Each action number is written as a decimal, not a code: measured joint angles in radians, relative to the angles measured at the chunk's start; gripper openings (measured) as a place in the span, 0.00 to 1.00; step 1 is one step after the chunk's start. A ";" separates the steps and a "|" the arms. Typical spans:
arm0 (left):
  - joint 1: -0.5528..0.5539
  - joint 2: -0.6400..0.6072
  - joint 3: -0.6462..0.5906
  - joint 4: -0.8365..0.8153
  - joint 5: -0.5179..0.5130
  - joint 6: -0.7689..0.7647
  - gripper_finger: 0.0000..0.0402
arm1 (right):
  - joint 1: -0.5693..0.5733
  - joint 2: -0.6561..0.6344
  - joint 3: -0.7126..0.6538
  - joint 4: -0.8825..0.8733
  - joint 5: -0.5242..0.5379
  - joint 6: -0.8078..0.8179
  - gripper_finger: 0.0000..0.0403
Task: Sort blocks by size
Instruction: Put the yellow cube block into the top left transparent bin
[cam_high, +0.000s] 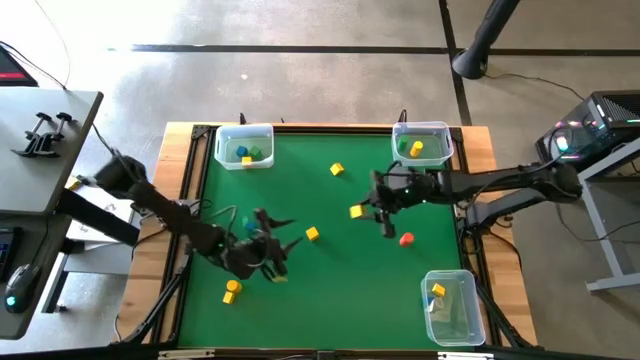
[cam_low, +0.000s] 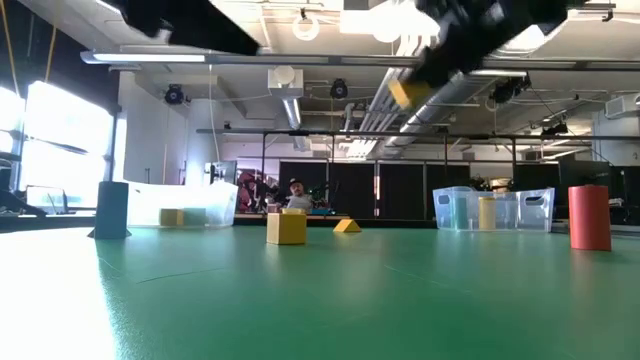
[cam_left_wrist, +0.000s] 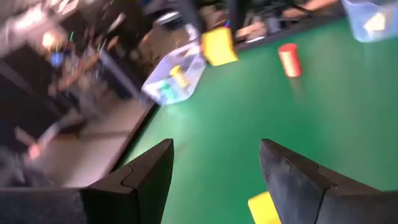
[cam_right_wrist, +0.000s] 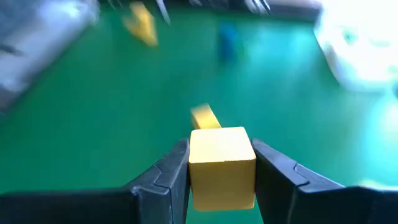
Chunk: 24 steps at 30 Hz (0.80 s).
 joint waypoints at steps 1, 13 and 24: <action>0.010 0.036 0.000 0.069 0.024 0.079 0.56 | 0.012 0.015 0.000 0.059 -0.034 -0.001 0.32; 0.065 0.308 0.071 0.602 0.286 0.923 0.56 | 0.131 0.233 0.000 0.498 -0.160 0.068 0.32; 0.067 0.410 0.192 0.693 0.017 1.179 0.56 | 0.131 0.277 0.000 0.658 -0.143 0.130 0.32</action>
